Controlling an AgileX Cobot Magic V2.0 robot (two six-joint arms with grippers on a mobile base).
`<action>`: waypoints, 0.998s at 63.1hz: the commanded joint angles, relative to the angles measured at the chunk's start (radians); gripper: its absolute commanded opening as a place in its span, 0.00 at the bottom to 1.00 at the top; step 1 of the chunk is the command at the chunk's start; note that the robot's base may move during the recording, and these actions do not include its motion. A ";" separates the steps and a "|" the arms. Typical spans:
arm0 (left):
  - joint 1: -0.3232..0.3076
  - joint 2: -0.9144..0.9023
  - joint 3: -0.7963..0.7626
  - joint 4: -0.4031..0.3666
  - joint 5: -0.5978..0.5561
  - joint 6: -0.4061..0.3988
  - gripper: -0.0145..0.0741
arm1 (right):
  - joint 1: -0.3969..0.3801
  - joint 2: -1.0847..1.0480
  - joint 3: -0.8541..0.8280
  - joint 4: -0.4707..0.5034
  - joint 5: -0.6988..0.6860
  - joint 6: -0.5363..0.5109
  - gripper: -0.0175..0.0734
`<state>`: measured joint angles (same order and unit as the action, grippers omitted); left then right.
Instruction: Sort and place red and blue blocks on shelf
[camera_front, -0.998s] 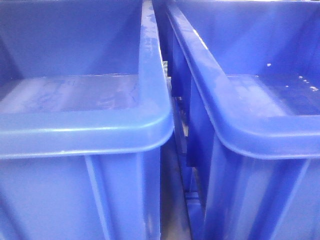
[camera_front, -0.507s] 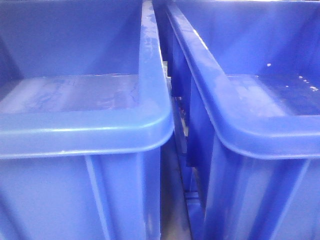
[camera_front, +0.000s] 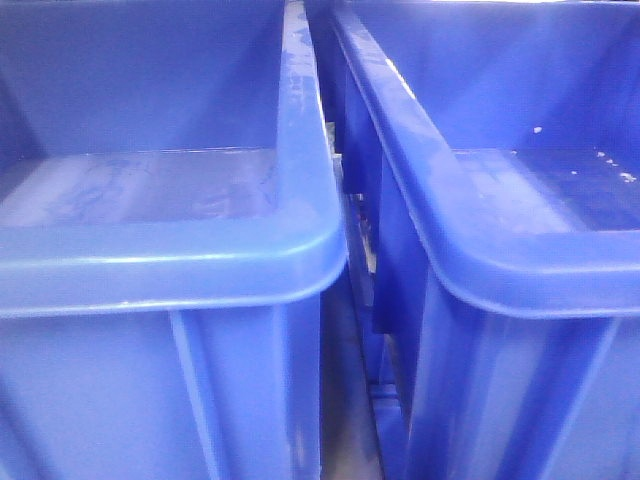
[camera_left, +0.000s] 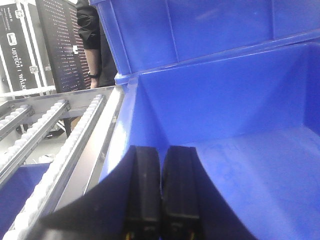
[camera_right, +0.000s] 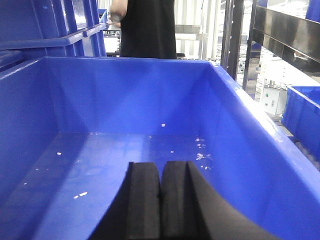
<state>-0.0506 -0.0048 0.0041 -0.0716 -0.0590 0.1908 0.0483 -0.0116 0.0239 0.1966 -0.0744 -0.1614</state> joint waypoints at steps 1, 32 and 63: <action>-0.001 -0.018 0.041 -0.009 -0.017 -0.002 0.26 | 0.000 -0.017 0.005 0.003 -0.040 0.009 0.25; -0.001 -0.018 0.041 -0.009 -0.017 -0.002 0.26 | 0.000 -0.017 0.005 0.000 -0.036 0.013 0.25; -0.001 -0.018 0.041 -0.009 -0.017 -0.002 0.26 | 0.000 -0.017 0.005 0.000 -0.036 0.013 0.25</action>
<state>-0.0506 -0.0048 0.0041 -0.0716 -0.0590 0.1908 0.0483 -0.0116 0.0239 0.1975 -0.0726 -0.1456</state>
